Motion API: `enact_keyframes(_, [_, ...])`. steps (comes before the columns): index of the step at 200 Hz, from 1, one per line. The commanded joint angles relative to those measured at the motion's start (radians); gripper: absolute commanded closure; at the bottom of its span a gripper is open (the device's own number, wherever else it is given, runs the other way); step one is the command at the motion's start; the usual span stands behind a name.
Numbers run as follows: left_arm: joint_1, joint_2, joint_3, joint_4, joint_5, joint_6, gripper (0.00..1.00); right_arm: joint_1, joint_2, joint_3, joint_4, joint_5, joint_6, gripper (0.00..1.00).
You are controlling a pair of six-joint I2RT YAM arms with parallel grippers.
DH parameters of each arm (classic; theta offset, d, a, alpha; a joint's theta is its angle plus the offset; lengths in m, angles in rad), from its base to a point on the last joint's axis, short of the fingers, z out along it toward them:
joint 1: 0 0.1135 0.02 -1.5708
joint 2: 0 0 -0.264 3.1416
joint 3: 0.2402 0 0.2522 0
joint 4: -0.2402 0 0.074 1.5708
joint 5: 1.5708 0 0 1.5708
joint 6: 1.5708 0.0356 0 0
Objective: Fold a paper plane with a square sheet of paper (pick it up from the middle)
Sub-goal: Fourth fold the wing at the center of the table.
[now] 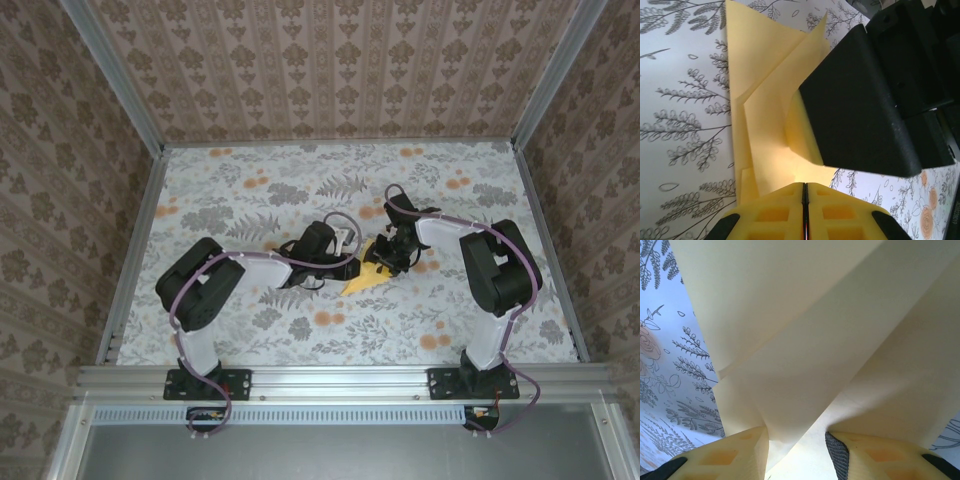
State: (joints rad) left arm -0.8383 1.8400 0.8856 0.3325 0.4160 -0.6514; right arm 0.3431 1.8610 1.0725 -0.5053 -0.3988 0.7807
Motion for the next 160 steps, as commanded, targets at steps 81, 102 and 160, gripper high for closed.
enact_keyframes(81, [-0.009,0.063,0.067,-0.108,-0.034,-0.004,0.91,0.004,0.147,-0.077,-0.053,0.197,0.0,0.57])
enact_keyframes(102, [-0.009,0.063,0.065,-0.111,-0.041,-0.002,0.92,0.004,0.151,-0.076,-0.054,0.199,-0.001,0.57])
enact_keyframes(160, [-0.01,0.067,0.063,-0.124,-0.045,0.002,0.92,0.004,0.159,-0.077,-0.052,0.196,0.002,0.58])
